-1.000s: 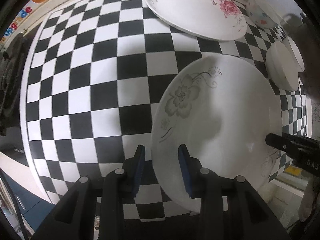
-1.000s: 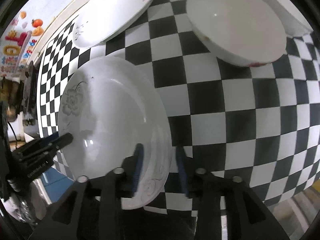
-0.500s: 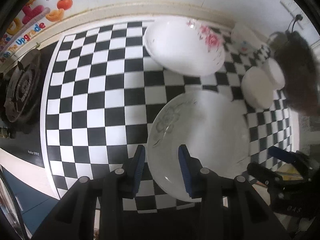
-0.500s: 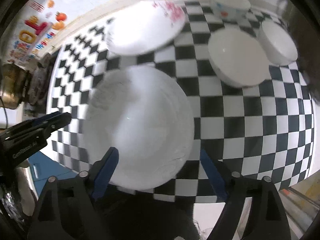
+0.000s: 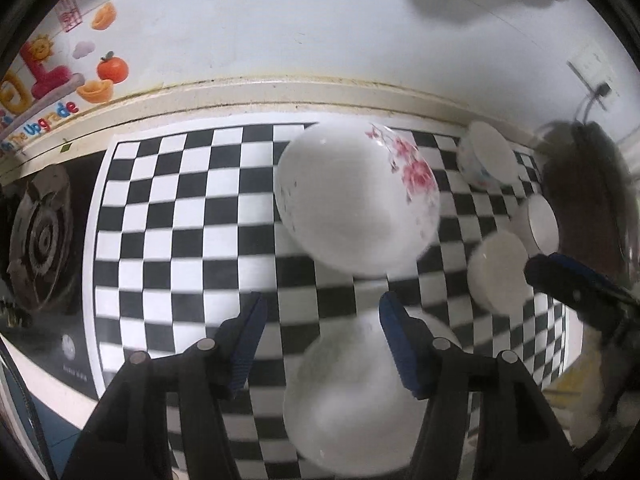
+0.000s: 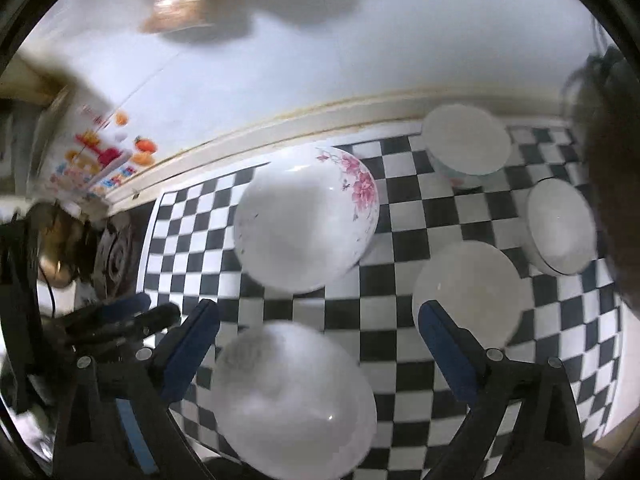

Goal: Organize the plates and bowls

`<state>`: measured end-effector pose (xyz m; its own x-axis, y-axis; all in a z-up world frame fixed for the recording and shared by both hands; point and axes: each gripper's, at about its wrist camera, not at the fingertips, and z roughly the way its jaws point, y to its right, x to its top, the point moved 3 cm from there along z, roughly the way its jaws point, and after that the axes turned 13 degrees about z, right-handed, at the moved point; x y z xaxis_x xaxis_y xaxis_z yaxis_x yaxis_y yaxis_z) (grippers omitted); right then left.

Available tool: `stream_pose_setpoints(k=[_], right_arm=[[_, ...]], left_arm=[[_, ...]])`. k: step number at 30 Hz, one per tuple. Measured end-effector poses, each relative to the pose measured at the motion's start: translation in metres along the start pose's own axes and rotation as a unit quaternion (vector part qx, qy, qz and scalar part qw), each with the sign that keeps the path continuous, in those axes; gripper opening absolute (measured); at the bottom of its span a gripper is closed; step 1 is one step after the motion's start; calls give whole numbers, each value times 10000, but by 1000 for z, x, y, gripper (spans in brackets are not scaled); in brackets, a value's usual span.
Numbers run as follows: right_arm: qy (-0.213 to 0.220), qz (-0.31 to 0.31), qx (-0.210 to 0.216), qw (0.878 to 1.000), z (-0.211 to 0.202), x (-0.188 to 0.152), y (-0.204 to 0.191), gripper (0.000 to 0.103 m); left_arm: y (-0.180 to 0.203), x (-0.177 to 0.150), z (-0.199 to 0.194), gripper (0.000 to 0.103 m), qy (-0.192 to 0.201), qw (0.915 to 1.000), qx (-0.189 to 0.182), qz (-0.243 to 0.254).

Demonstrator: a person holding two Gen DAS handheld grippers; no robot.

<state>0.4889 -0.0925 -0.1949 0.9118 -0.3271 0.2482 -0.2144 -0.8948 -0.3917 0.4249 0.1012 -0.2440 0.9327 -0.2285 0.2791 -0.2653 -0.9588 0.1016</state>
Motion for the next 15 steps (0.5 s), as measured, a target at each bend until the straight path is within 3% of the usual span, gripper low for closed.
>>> stream_pose_setpoints(k=[5, 7, 15], right_arm=[[-482, 230, -213, 9983, 53, 51, 19, 98], [-785, 368, -209, 9960, 81, 68, 27, 86], [-1522, 521, -365, 9863, 167, 100, 43, 63]], left_arm=[[-26, 35, 41, 56, -272, 9992, -77, -266], [-38, 45, 64, 56, -475, 9978, -220, -405], [-60, 74, 141, 53, -954, 9909, -633, -710]])
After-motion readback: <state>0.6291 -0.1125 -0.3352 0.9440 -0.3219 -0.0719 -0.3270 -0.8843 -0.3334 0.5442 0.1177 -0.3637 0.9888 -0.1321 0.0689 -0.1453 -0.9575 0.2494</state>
